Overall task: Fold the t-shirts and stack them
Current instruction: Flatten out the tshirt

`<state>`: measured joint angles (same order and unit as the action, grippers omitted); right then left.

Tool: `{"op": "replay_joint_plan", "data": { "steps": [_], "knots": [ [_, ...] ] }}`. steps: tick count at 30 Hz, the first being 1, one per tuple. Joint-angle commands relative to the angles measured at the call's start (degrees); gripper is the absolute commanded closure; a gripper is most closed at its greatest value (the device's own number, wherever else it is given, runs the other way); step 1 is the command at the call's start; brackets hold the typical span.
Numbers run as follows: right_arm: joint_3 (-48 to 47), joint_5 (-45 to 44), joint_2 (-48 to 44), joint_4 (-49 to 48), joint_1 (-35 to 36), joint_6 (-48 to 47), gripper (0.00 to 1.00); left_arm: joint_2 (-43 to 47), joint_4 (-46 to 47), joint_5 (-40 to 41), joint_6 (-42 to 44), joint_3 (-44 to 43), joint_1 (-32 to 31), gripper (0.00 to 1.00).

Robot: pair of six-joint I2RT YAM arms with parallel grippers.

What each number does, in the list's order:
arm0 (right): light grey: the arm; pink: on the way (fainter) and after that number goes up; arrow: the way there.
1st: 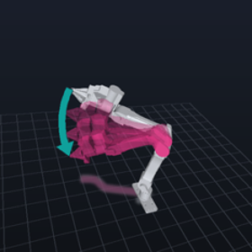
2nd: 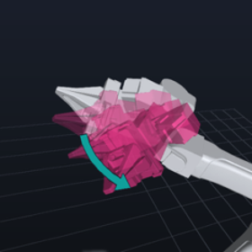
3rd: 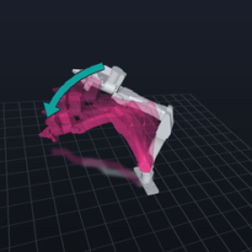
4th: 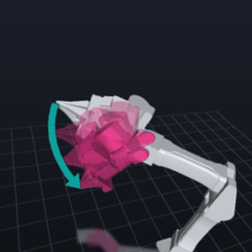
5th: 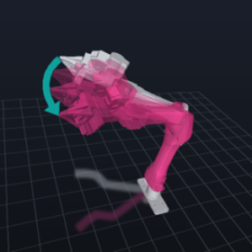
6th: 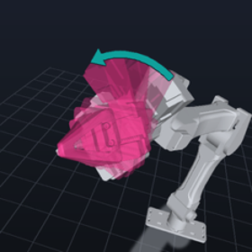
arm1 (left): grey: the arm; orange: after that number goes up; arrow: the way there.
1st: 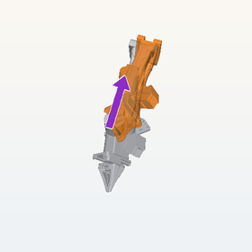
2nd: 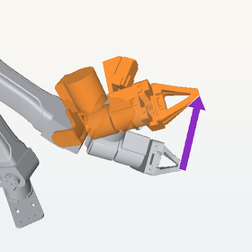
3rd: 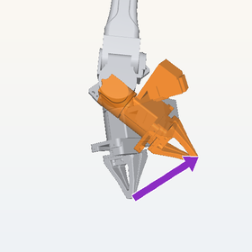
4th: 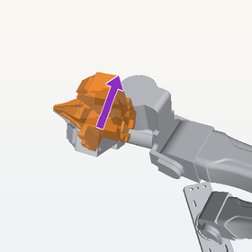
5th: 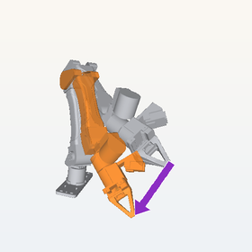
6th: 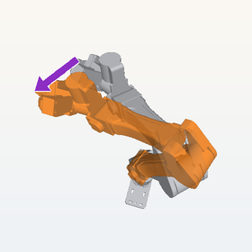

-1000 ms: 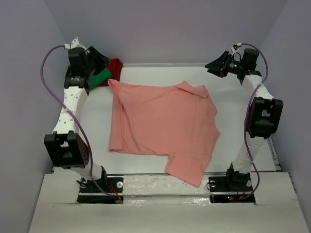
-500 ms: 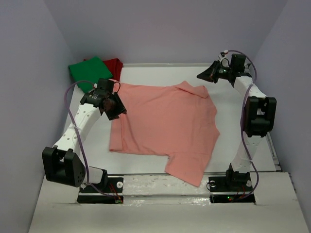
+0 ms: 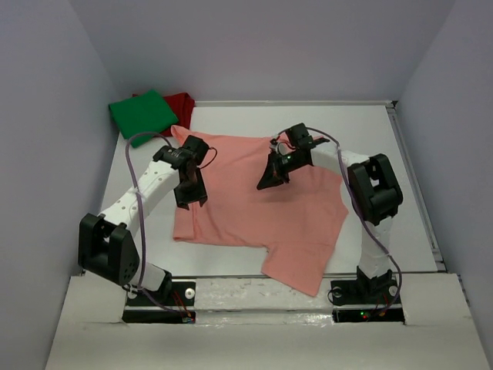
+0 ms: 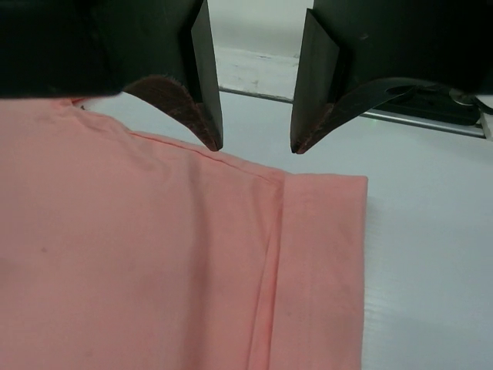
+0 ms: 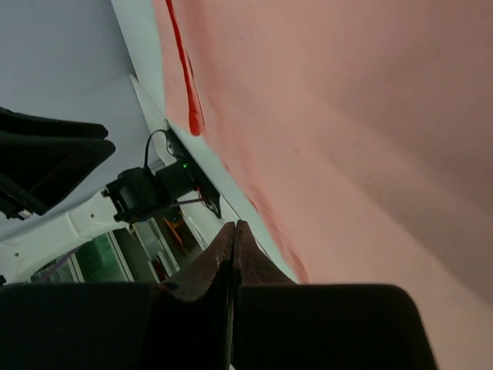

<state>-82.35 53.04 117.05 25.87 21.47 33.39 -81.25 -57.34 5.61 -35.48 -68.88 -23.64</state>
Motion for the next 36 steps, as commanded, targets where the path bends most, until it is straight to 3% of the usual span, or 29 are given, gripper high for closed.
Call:
{"op": "replay_joint_plan", "data": {
  "steps": [1, 14, 26, 36],
  "knots": [
    [-3.5, -0.7, 0.4, 5.3, 3.6, -2.6, 1.0, -0.9, -4.1, 5.4, 0.7, -3.1, -1.8, 0.5],
    [-14.9, -2.1, 11.8, 16.0, 16.4, -6.4, 1.0, -5.1, -0.9, 7.8, 0.3, 1.8, -6.2, 0.51],
    [-18.6, -5.6, 15.6, 22.7, 19.3, -9.9, 1.0, -6.4, 1.8, 6.3, -0.3, 9.0, -8.7, 0.5],
    [-20.8, -11.7, 18.4, 27.2, 19.8, -10.1, 1.0, -7.9, 2.6, 10.2, -2.6, 12.1, -9.8, 0.5]
  ]
}}
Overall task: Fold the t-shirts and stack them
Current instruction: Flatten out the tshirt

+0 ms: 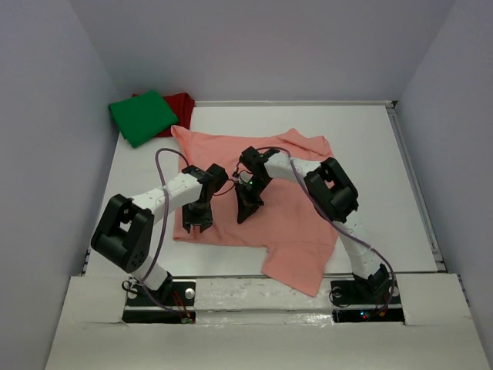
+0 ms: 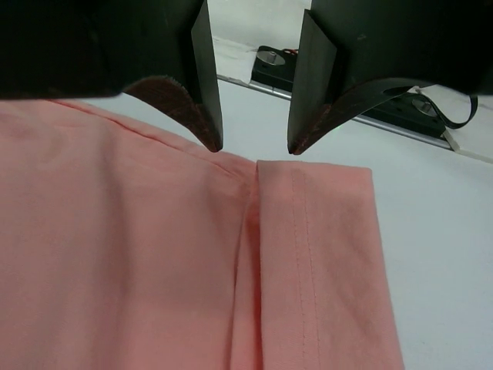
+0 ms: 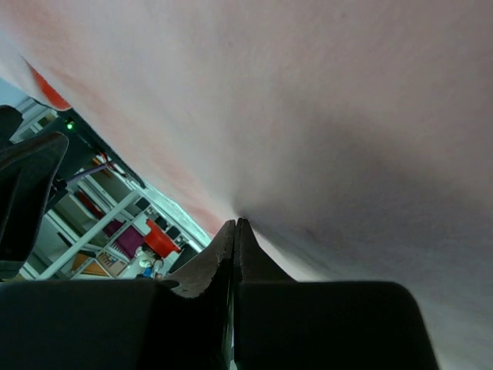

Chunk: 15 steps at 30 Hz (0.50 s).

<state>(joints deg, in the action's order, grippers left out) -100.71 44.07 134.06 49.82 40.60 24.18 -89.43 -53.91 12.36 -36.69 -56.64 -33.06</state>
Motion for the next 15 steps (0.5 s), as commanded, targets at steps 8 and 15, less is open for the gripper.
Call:
{"op": "replay_joint_plan", "data": {
  "steps": [8, 15],
  "knots": [
    [-2.2, -1.5, 1.6, 3.3, 0.7, -1.1, 1.0, -2.2, -0.8, 7.4, -2.9, 1.0, -0.5, 0.51],
    [-1.5, -1.0, 1.0, 2.9, 0.7, -1.2, 1.0, -6.2, 1.1, 8.1, -3.7, 2.0, -0.5, 0.56]
  ]
}}
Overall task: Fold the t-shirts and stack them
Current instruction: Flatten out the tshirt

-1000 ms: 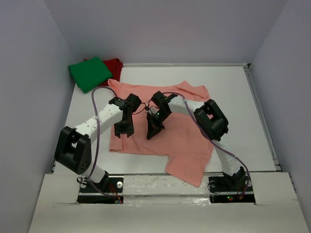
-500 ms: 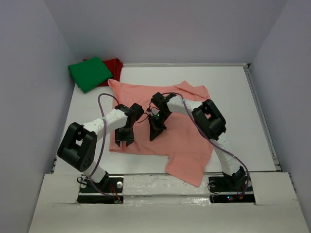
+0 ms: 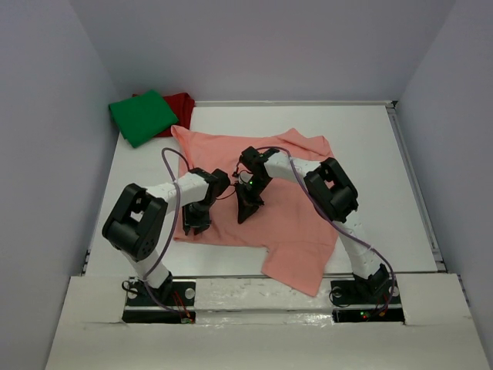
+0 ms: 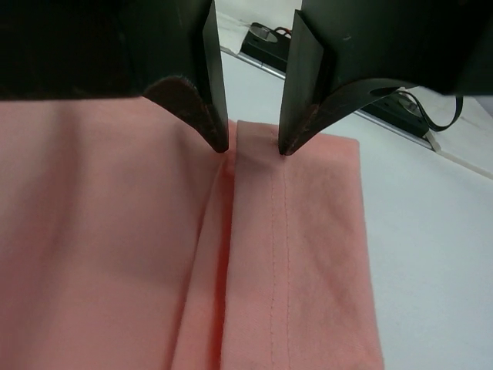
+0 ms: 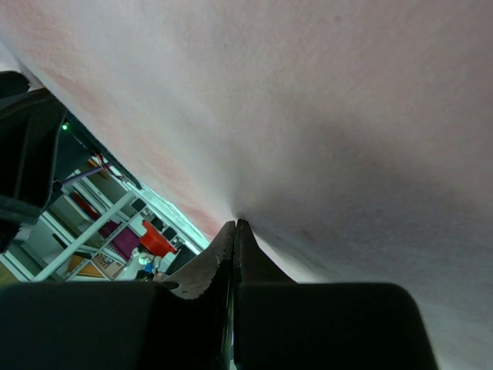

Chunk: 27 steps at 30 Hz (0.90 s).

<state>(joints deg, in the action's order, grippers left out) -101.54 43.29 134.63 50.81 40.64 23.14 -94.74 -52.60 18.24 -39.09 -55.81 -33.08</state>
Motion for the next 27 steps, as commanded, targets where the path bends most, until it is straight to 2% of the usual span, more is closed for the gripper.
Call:
{"op": "replay_joint_plan", "data": {
  "steps": [1, 4, 5, 6, 7, 8, 20, 23, 27],
  "knots": [
    [-0.6, -0.2, 0.4, 2.0, 0.7, -0.3, 1.0, -1.4, 0.2, 2.2, -1.4, 1.1, -0.5, 0.56],
    [-0.4, 0.0, 0.1, 1.8, 0.7, -0.2, 1.0, -2.3, 0.1, 2.9, -1.5, 1.1, -0.5, 0.61],
    [-0.3, -0.1, 0.1, 1.8, 0.7, -0.2, 1.0, -2.7, 0.1, 2.9, -1.5, 0.9, -0.5, 0.75],
    [-0.2, 0.0, 0.0, 1.8, 0.7, -0.2, 1.0, -2.8, 0.2, 2.9, -1.3, 0.9, -0.5, 0.86],
    [-0.2, 0.0, 0.0, 1.7, 0.7, -0.3, 1.0, -2.6, 0.2, 2.9, -1.3, 0.7, -0.5, 0.95],
    [-0.2, 0.1, 0.1, 1.7, 0.7, -0.2, 1.0, -2.4, -0.1, 2.9, -1.4, 0.5, -0.5, 1.0],
    [-0.1, 0.6, 0.7, 1.6, 0.7, -0.1, 1.0, 1.9, -10.2, 6.8, -3.2, -8.8, 1.3, 1.0],
    [-0.1, 0.7, 0.8, 1.7, 0.7, -0.2, 1.0, 4.6, -8.6, 4.3, -1.5, -7.1, 5.3, 1.0],
    [0.0, 0.7, 0.7, 1.7, 0.7, -0.3, 1.0, 7.0, -4.8, 1.0, 1.5, -0.2, 11.9, 1.0]
  ]
}}
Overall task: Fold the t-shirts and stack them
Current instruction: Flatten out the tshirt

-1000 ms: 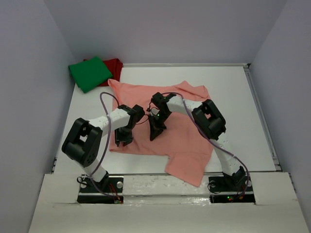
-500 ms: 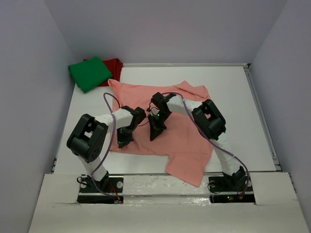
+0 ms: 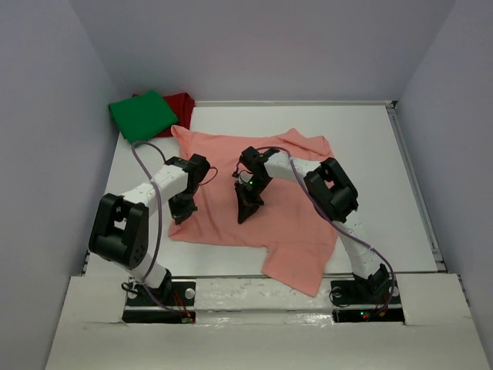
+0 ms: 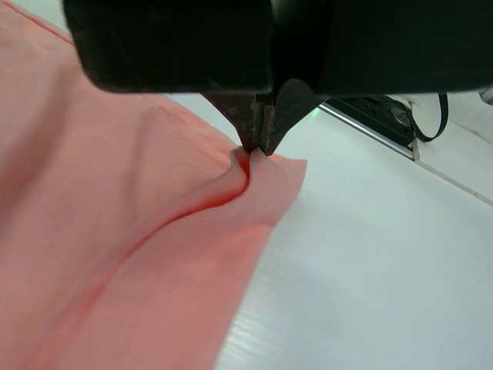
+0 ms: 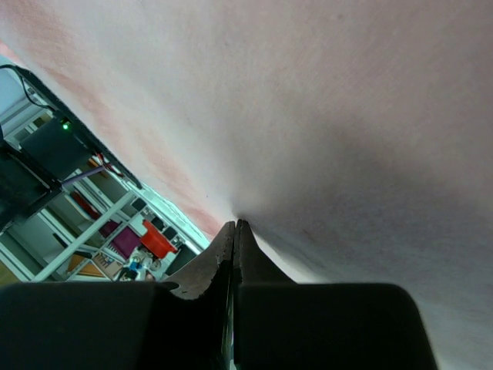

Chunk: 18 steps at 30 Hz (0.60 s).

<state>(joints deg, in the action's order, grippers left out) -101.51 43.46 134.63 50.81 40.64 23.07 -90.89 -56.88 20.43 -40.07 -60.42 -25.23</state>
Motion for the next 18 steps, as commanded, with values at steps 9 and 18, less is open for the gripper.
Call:
{"op": "replay_joint_plan", "data": {
  "steps": [9, 18],
  "knots": [
    [0.9, 0.4, 0.2, 1.5, 0.7, -0.2, 1.0, 8.2, -0.4, -2.8, -0.1, 8.2, 11.6, 1.0],
    [1.5, 0.7, 0.0, 1.4, 0.7, -0.4, 1.0, 15.0, 0.5, -0.9, -2.3, 9.6, 21.7, 1.0]
  ]
}}
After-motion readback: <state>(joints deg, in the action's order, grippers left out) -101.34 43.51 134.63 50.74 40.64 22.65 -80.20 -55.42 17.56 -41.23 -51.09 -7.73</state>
